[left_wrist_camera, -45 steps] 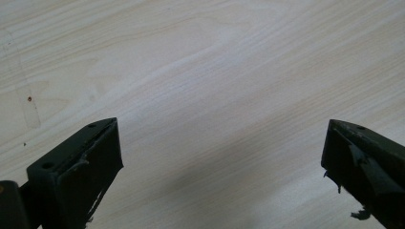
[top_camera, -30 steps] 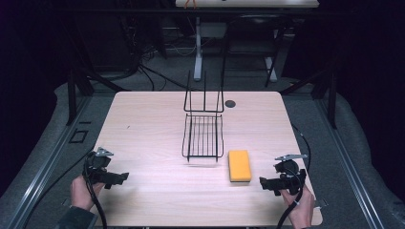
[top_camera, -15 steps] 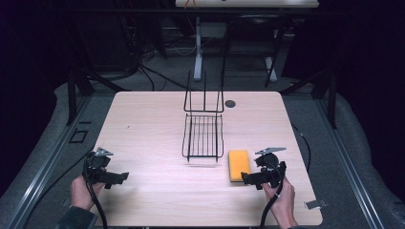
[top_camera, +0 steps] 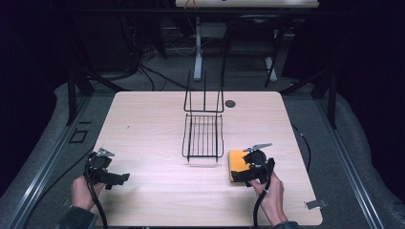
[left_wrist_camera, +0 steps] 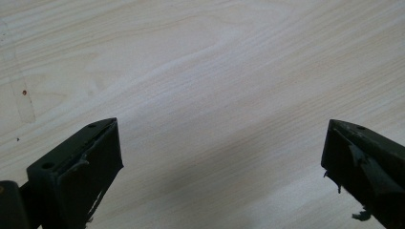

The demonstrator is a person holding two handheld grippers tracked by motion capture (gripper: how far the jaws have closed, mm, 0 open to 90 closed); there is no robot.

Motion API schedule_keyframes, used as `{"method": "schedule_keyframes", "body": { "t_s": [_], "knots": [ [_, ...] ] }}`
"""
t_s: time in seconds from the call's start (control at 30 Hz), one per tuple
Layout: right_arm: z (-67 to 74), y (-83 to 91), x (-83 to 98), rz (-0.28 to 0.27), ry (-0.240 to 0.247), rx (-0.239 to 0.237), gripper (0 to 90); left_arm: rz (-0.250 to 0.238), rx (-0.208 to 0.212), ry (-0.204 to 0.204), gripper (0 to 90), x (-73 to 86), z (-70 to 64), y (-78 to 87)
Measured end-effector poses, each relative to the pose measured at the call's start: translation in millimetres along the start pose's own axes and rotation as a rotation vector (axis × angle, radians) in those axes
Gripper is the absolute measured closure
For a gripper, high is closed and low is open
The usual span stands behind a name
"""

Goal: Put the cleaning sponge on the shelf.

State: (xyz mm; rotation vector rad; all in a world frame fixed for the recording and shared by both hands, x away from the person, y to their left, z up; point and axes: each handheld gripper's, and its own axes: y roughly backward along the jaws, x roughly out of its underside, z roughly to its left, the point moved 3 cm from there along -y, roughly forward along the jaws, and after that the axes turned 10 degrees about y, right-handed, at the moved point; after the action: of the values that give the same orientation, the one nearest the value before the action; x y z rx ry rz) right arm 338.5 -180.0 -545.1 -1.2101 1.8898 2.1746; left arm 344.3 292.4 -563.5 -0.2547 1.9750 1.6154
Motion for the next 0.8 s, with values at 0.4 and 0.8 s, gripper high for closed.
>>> {"method": "schedule_keyframes", "body": {
  "t_s": [0.4, 0.8],
  "knots": [
    [4.1, -25.0, -8.7, 0.055, -0.013, 0.041, 3.8, 0.022, 0.009, 0.003, 0.4, 0.5, -0.9, -3.1],
    [5.9, -40.4, -5.3, 0.102, -0.019, 0.054, 4.7, 0.05, 0.023, 0.0, 1.0, 1.1, -2.6, -5.7]
  ]
}}
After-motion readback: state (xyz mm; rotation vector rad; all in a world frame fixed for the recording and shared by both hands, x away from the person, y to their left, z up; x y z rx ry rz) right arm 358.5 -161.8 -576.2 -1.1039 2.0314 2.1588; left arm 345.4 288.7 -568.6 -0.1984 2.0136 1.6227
